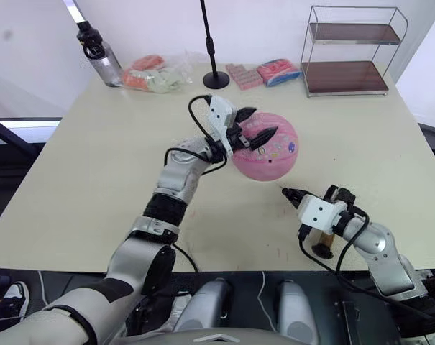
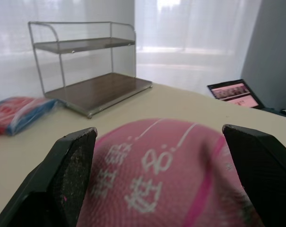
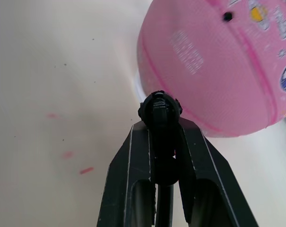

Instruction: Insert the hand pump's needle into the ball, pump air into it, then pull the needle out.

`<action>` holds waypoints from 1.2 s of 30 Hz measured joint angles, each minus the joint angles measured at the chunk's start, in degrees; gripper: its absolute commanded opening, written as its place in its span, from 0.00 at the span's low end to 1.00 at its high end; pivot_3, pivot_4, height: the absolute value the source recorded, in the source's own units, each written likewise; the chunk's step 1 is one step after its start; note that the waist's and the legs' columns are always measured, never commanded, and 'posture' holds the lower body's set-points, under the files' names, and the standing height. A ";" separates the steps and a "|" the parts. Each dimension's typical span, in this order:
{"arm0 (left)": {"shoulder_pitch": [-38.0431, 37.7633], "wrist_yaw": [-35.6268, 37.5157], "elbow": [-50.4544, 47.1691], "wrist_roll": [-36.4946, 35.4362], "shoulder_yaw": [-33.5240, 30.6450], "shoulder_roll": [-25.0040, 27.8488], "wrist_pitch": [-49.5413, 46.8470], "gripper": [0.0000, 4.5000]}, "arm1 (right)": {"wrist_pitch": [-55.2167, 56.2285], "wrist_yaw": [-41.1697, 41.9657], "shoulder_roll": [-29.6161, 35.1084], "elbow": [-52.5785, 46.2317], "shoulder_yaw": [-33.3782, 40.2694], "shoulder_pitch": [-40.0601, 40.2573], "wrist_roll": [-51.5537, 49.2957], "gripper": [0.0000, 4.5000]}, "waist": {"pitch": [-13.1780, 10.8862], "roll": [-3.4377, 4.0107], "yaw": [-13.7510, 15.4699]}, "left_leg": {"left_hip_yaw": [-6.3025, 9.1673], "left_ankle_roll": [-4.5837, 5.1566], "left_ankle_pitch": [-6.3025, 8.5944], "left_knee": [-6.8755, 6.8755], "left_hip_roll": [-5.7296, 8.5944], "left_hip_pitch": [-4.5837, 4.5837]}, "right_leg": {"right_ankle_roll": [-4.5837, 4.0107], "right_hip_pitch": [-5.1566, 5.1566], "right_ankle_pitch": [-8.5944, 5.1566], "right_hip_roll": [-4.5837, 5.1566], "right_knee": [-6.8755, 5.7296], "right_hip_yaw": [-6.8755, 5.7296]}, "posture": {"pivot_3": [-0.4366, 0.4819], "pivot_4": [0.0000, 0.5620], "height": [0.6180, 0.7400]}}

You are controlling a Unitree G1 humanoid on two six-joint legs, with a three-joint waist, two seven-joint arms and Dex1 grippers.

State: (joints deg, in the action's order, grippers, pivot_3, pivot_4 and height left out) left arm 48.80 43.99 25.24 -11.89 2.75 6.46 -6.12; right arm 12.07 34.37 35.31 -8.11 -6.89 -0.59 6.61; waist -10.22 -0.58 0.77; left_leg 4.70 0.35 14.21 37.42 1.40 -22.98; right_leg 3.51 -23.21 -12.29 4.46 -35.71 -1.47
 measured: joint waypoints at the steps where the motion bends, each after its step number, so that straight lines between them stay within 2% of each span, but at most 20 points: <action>1: 0.01 0.39 -1.47 -0.56 -0.11 0.58 -0.92 1.00 | 0.35 -0.04 0.01 0.53 0.03 0.27 0.05 0.02 | 0.00 0.00 0.00 | -0.03 0.00 0.00 -0.01 0.00 0.02 | -0.02 0.00 -0.01 0.00 0.00 0.03 | 0.48 0.27 1.00; 10: -3.52 3.91 -10.22 -3.82 -0.39 5.70 -6.00 1.00 | 3.66 -1.09 0.11 3.62 0.75 1.17 0.20 0.02 | -0.06 -0.04 -0.07 | -0.14 0.00 0.00 -0.01 -0.01 0.08 | -0.02 0.00 -0.01 -0.01 -0.05 0.16 | 0.48 0.27 1.00; 17: -13.23 14.64 -22.25 -9.93 -0.44 15.72 -10.45 1.00 | 6.51 -2.41 0.61 9.07 1.48 1.97 0.73 0.02 | -0.07 -0.03 -0.42 | -0.39 0.10 0.05 -0.02 -0.03 0.23 | -0.10 -0.03 0.03 -0.02 -0.12 0.51 | 0.48 0.27 1.00; 19: -13.87 15.20 -22.90 -10.34 -0.44 16.34 -10.69 1.00 | 6.67 -2.49 0.61 9.42 1.50 1.81 0.81 0.02 | -0.07 -0.04 -0.39 | -0.39 0.19 0.11 0.00 -0.03 0.23 | -0.09 -0.03 0.03 -0.03 -0.12 0.52 | 0.48 0.27 1.00; 20: -17.60 18.57 -25.98 -11.92 -0.46 19.98 -11.38 1.00 | 7.00 -3.51 0.62 11.12 1.98 0.79 1.16 0.02 | -0.08 -0.04 -0.53 | -0.39 0.22 0.12 0.00 -0.06 0.28 | -0.11 -0.05 0.05 -0.04 -0.15 0.62 | 0.48 0.27 1.00; 26: -26.04 24.66 -31.08 -15.94 -2.33 27.03 -12.57 1.00 | 7.74 -4.93 0.70 16.05 3.67 -2.19 1.19 0.02 | -0.08 -0.03 -0.97 | -0.39 0.25 0.13 -0.01 -0.12 0.33 | -0.14 -0.09 0.06 -0.11 -0.20 0.70 | 0.48 0.27 1.00; 31: -29.26 26.40 -32.56 -17.82 -3.05 29.34 -12.55 1.00 | 8.69 -5.89 0.65 19.73 3.77 -4.95 1.19 0.02 | -0.08 -0.03 -1.11 | -0.46 0.26 0.14 0.01 -0.13 0.36 | -0.16 -0.09 0.08 -0.11 -0.21 0.82 | 0.48 0.27 1.00; 36: -31.18 26.75 -33.26 -18.58 -3.20 29.41 -12.50 1.00 | 8.82 -6.25 0.65 21.83 4.42 -6.44 1.12 0.02 | -0.08 -0.03 -1.41 | -0.47 0.26 0.14 0.00 -0.17 0.37 | -0.19 -0.10 0.09 -0.16 -0.22 0.81 | 0.48 0.27 1.00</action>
State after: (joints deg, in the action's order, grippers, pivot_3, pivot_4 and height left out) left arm 17.61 70.74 -8.02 -30.47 -0.45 35.87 -18.61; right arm 20.89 28.11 35.97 13.73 -2.47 -7.03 7.73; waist -10.29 -0.61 -0.64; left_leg 4.23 0.61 14.35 37.42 1.24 -22.61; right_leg 3.33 -23.31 -12.19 4.30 -35.93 -0.66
